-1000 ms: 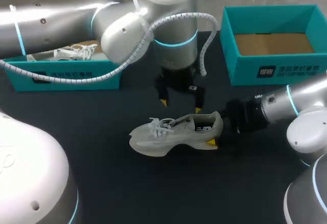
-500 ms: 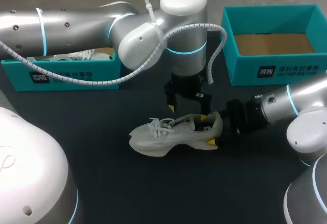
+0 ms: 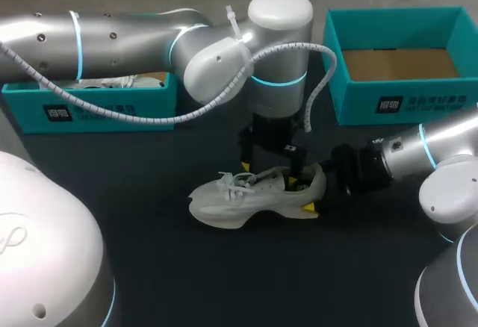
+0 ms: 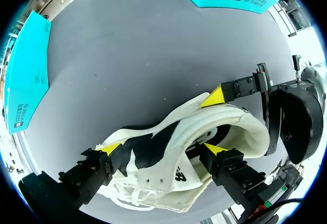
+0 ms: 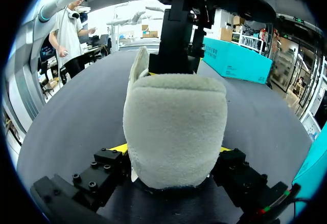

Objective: Take the shoe out of the shoebox, open the shoe tongue, remove and reinsert the insole, then place the shoe into the shoebox

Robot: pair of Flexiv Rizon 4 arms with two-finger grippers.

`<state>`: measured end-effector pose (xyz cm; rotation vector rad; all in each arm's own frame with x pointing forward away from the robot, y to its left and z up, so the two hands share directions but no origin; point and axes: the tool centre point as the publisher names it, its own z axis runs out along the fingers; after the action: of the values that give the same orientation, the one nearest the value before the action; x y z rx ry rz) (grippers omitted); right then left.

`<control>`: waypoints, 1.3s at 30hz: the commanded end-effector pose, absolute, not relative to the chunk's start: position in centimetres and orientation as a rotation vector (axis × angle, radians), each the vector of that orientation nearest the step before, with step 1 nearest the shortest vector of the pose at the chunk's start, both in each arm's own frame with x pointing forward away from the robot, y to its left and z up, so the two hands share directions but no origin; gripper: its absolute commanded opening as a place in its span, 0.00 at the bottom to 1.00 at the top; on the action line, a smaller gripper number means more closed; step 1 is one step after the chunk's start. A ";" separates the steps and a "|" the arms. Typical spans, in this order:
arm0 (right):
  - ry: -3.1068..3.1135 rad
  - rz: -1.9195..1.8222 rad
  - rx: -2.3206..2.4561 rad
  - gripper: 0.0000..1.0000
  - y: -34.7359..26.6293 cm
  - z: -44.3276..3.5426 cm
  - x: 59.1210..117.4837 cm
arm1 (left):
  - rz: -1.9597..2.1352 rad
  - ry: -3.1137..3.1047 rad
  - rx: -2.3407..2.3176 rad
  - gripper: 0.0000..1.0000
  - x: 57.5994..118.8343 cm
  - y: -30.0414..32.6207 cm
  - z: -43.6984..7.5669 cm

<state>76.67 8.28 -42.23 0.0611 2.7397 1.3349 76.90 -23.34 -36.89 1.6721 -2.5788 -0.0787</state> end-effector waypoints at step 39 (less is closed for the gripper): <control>2.741 1.330 0.060 0.00 8.4 -42.6 76.6 | 0.022 -2.225 1.965 0.00 71.7 -18.8 -33.1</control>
<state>76.67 8.29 -42.23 0.0607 2.7397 1.3350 72.32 -19.97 -33.03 1.9802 -2.2513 -0.0456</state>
